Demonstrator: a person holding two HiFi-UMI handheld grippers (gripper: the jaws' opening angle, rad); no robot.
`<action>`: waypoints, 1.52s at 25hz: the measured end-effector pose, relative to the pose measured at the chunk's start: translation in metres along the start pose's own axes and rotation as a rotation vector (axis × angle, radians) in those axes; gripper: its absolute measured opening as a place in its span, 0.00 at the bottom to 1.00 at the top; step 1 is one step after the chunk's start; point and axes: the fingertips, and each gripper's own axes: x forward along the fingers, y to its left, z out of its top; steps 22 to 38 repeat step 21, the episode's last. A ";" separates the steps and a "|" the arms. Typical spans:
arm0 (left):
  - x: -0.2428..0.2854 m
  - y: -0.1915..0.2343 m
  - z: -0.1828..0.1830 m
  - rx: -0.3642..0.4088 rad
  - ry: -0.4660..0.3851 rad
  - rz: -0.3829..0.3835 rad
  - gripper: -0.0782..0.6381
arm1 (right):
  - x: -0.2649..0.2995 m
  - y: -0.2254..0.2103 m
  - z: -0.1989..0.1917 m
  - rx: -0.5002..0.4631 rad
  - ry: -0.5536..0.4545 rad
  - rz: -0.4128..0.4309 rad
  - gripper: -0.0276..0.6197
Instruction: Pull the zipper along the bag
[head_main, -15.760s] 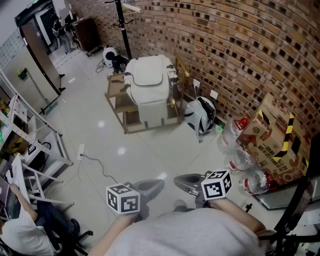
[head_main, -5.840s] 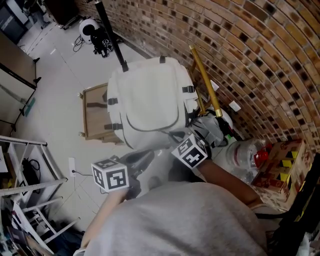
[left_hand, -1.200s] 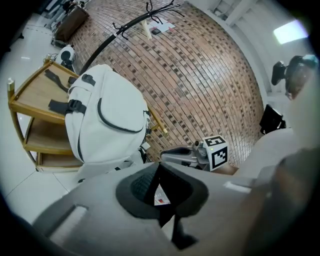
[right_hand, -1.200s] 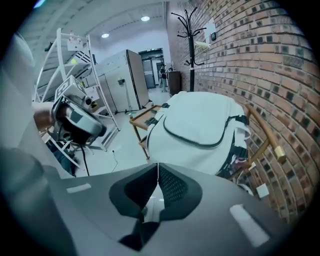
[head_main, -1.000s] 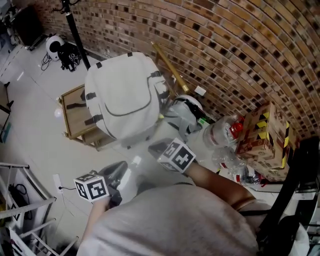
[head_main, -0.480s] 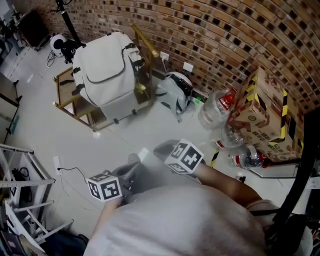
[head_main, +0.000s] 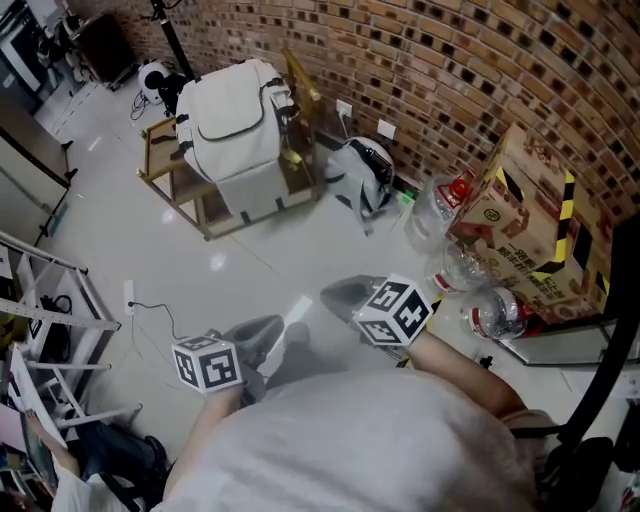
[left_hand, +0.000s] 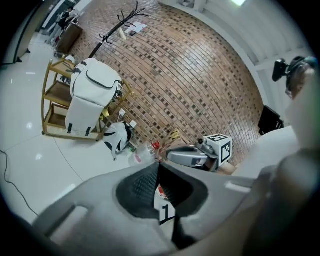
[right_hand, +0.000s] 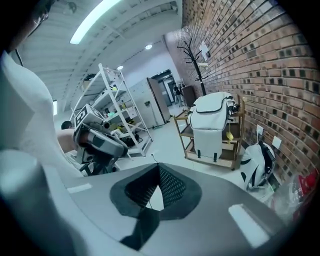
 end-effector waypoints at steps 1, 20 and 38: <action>-0.001 -0.004 -0.003 0.000 -0.007 0.000 0.11 | -0.002 0.003 -0.001 -0.002 -0.002 0.004 0.05; -0.007 -0.020 -0.009 0.022 -0.015 0.007 0.11 | -0.009 0.015 -0.003 -0.034 -0.005 0.026 0.05; -0.006 -0.020 -0.007 0.026 -0.016 0.005 0.11 | -0.009 0.014 -0.002 -0.035 -0.005 0.024 0.05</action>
